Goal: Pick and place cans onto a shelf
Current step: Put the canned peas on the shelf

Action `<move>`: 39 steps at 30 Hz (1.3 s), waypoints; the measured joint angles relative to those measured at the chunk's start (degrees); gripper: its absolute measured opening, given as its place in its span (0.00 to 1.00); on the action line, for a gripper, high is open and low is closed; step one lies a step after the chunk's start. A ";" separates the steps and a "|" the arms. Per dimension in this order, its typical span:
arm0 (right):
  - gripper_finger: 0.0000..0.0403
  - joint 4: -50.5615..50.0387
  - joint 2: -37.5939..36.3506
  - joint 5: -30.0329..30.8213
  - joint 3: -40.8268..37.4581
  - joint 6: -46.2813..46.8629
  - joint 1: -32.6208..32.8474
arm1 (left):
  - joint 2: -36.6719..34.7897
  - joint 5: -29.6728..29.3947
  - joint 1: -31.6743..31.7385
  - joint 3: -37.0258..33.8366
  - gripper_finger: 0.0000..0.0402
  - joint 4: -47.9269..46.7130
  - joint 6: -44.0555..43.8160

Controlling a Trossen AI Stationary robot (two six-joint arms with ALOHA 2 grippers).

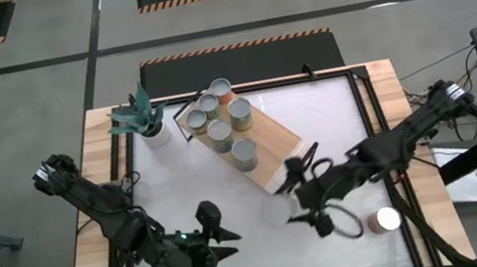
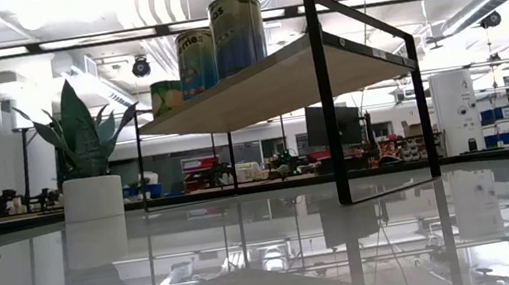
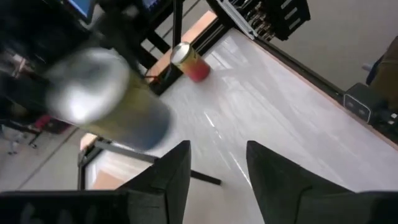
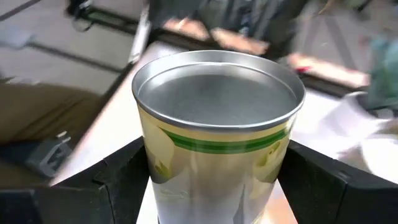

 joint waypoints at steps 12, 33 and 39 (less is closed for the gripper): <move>0.73 7.65 -12.60 3.48 -9.57 -6.70 -11.52 | -3.46 0.02 -0.04 -7.28 0.32 1.78 -4.32; 0.74 37.28 -14.59 -29.66 -33.43 -2.42 -45.60 | -21.30 -4.39 0.13 -31.89 0.30 27.14 -2.29; 0.74 41.28 -10.80 -29.52 -33.59 -2.37 -46.74 | -22.47 -4.44 0.13 -32.33 0.30 27.37 -2.33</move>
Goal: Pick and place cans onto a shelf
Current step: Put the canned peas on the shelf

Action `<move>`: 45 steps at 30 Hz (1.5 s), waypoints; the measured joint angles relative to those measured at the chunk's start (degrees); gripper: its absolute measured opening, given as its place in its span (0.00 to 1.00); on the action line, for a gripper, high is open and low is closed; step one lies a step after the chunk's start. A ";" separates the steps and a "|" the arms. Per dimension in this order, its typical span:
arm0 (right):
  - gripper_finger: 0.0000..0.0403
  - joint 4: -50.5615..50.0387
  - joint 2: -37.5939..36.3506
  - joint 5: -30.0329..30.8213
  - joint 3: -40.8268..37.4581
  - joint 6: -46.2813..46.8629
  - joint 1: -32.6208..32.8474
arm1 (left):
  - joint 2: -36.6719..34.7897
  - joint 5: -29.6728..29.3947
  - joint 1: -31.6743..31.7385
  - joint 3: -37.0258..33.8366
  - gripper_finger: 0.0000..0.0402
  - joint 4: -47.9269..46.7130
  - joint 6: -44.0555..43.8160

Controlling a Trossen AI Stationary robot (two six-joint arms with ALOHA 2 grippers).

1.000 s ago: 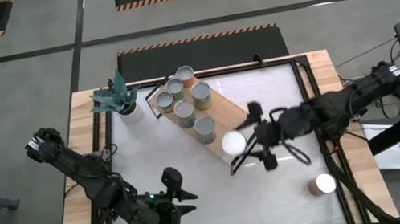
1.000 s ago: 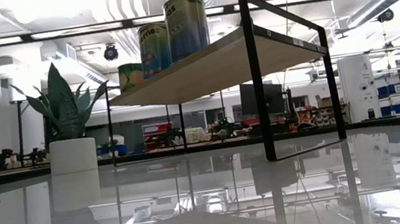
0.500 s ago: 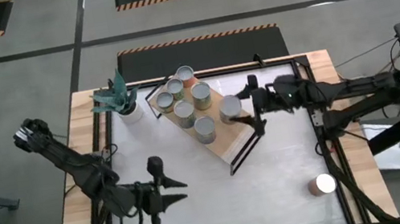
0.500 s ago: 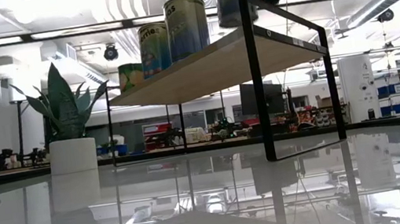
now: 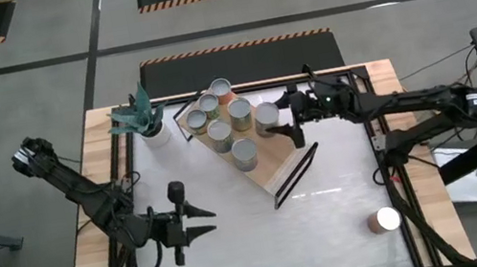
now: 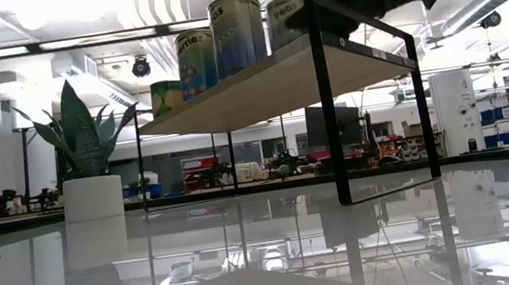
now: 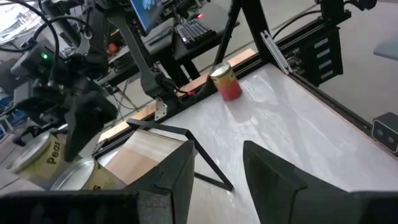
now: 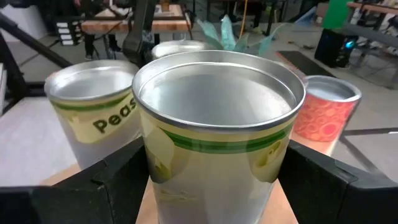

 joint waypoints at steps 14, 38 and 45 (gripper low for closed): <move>0.74 1.17 4.41 -0.05 0.00 -0.45 0.06 | 0.28 0.00 0.00 -0.02 0.30 -0.14 -0.02; 0.87 -2.10 4.72 0.00 -0.07 0.06 0.06 | 0.33 0.00 0.00 -0.02 0.30 -0.21 -0.50; 0.87 -3.73 3.35 0.02 -0.07 0.75 0.06 | 0.33 0.00 0.00 -0.02 0.30 -0.21 -0.63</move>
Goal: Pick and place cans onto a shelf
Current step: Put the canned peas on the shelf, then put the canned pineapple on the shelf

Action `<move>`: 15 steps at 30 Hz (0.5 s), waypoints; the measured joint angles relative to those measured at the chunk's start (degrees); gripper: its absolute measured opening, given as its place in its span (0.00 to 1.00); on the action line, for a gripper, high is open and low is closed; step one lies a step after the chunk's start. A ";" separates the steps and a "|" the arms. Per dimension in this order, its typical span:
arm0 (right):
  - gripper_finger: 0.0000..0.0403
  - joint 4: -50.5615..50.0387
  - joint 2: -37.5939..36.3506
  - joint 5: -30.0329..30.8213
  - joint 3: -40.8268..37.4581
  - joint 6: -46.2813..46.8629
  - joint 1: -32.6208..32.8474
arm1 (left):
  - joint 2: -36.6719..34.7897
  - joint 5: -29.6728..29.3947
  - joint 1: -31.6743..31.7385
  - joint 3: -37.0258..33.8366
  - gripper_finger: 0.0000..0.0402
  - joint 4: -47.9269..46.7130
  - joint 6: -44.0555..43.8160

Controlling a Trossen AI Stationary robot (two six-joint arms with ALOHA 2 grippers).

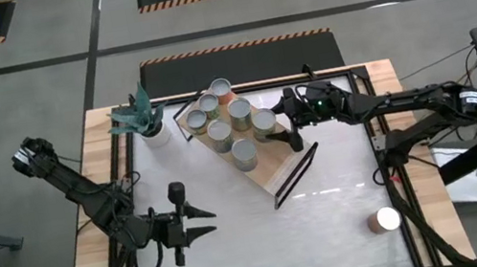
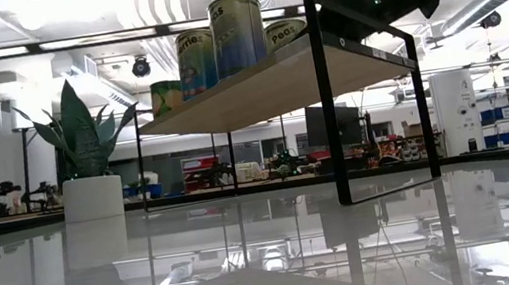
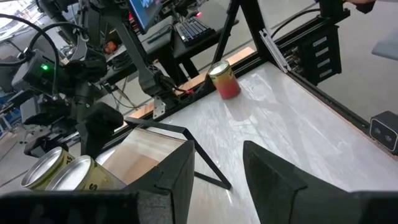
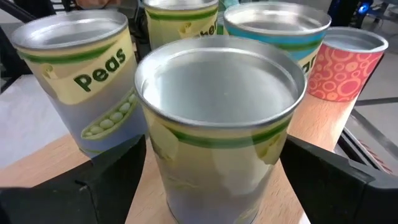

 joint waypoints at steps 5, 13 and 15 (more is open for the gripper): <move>0.87 -0.42 -1.62 0.00 0.00 0.66 0.00 | 0.00 0.00 0.00 0.00 0.30 -0.06 -0.10; 0.87 -8.72 -10.23 0.46 0.00 4.58 0.17 | 0.00 0.00 0.00 -0.01 0.30 -0.31 -0.95; 0.87 -11.89 -13.21 0.44 0.00 6.94 0.68 | 0.00 0.00 0.00 -0.02 0.30 -0.32 -1.01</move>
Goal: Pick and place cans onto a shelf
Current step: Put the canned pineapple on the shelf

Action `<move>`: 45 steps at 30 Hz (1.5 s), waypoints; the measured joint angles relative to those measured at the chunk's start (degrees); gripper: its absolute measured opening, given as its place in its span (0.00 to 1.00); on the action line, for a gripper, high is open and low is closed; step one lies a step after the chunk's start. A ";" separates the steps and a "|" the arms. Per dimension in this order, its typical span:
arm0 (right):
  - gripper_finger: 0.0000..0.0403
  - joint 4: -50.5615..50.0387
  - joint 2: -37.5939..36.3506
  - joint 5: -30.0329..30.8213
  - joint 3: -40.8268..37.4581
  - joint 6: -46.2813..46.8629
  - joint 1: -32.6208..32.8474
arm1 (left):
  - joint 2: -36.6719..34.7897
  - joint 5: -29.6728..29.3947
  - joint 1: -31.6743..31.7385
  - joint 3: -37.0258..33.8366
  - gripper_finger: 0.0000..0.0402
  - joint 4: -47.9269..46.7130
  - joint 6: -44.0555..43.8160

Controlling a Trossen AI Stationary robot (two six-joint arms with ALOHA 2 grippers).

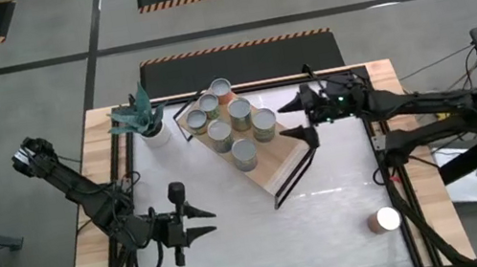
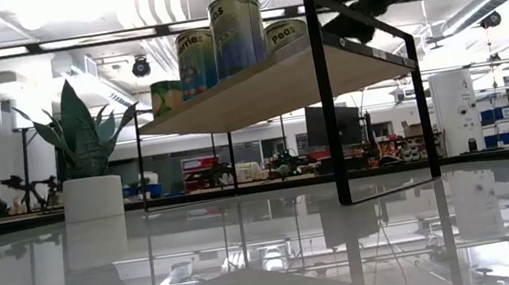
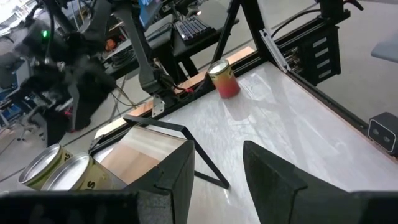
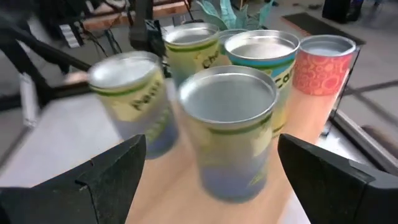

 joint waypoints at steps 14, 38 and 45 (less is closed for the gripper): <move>0.81 -7.49 -11.61 4.89 3.67 18.96 20.47 | 0.02 0.00 0.00 -0.18 0.30 -0.09 0.17; 0.81 -71.10 18.82 3.60 27.78 83.96 55.90 | 0.02 -0.02 -0.01 1.68 0.30 -1.46 7.64; 0.81 -68.70 22.66 1.36 28.85 106.42 69.93 | 0.02 -0.02 -0.02 1.68 0.30 -1.59 7.65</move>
